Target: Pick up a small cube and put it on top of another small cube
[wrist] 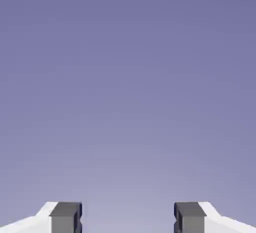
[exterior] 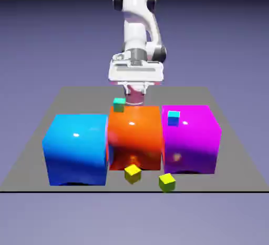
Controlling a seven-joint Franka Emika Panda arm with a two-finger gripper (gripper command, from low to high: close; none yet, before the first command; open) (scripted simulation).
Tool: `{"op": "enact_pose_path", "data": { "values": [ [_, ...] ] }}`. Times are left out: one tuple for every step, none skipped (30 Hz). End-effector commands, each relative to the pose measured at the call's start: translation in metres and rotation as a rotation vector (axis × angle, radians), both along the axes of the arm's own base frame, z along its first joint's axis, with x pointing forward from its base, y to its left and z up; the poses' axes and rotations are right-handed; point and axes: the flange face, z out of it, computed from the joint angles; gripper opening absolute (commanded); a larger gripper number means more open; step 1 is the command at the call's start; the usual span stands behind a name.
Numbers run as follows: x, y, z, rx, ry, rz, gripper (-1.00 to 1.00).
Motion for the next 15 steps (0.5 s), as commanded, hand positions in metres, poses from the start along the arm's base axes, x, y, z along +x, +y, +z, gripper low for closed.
{"op": "enact_pose_path", "data": {
  "values": [
    [0.009, -0.001, -0.006, 0.024, 0.039, -0.029, 0.00],
    [0.018, -0.002, -0.012, 0.049, 0.077, -0.057, 0.00],
    [0.026, -0.003, -0.019, 0.074, 0.115, -0.086, 0.00],
    [0.034, -0.003, -0.026, 0.099, 0.154, -0.116, 0.00],
    [0.043, -0.004, -0.033, 0.124, 0.192, -0.145, 0.00],
    [0.051, -0.004, -0.041, 0.149, 0.231, -0.174, 0.00],
    [0.058, -0.005, -0.049, 0.175, 0.270, -0.203, 0.00],
    [0.066, -0.005, -0.057, 0.201, 0.309, -0.233, 0.00],
    [0.073, -0.005, -0.066, 0.227, 0.348, -0.263, 0.00],
    [0.080, -0.005, -0.075, 0.253, 0.387, -0.292, 0.00],
    [0.087, -0.005, -0.084, 0.280, 0.426, -0.322, 0.00],
    [0.094, -0.005, -0.094, 0.307, 0.466, -0.351, 0.00],
    [0.100, -0.004, -0.103, 0.333, 0.506, -0.381, 0.00],
    [0.106, -0.004, -0.113, 0.360, 0.546, -0.411, 0.00],
    [0.112, -0.003, -0.123, 0.387, 0.587, -0.440, 0.00]
  ]
}}
